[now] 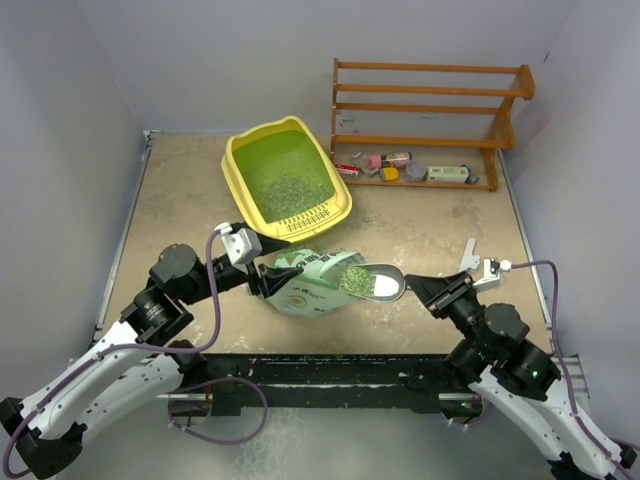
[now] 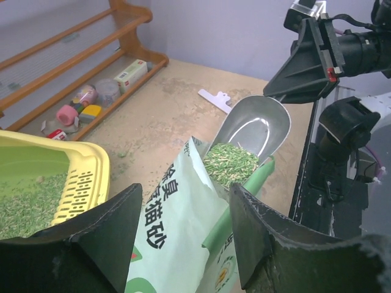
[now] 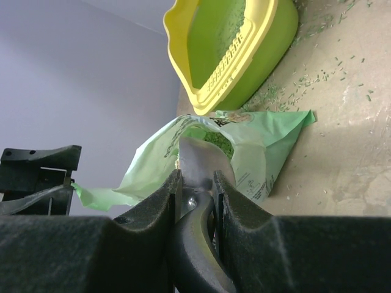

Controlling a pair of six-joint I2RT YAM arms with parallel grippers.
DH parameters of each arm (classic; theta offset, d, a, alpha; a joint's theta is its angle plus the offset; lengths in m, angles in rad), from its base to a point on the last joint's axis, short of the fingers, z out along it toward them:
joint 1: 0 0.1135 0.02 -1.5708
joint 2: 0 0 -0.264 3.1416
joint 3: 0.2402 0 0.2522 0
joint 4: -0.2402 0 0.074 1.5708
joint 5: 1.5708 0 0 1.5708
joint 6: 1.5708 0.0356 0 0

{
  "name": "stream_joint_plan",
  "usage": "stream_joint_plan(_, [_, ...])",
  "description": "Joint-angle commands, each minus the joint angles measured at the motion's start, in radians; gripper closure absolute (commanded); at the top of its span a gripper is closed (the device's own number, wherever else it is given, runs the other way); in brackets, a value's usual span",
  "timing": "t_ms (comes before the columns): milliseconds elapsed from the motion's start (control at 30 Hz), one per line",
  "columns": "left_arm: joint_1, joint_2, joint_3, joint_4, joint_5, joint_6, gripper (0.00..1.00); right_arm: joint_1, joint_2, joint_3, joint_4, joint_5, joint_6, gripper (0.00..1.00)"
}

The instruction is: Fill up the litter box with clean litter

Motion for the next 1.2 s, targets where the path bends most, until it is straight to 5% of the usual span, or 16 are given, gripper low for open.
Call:
stream_joint_plan(0, [0.003, -0.022, 0.006, 0.016, -0.059, -0.005, 0.37, 0.006, -0.015, 0.077, -0.018, 0.047, 0.011, 1.0])
stream_joint_plan(567, [0.004, -0.047, 0.01, -0.001, -0.122, 0.0, 0.35, 0.005, -0.014, 0.247, -0.172, 0.158, 0.048, 1.0])
stream_joint_plan(1167, [0.006, -0.063, 0.013, -0.016, -0.175, 0.0, 0.33, 0.005, 0.024, 0.305, -0.14, 0.268, 0.11, 1.0])
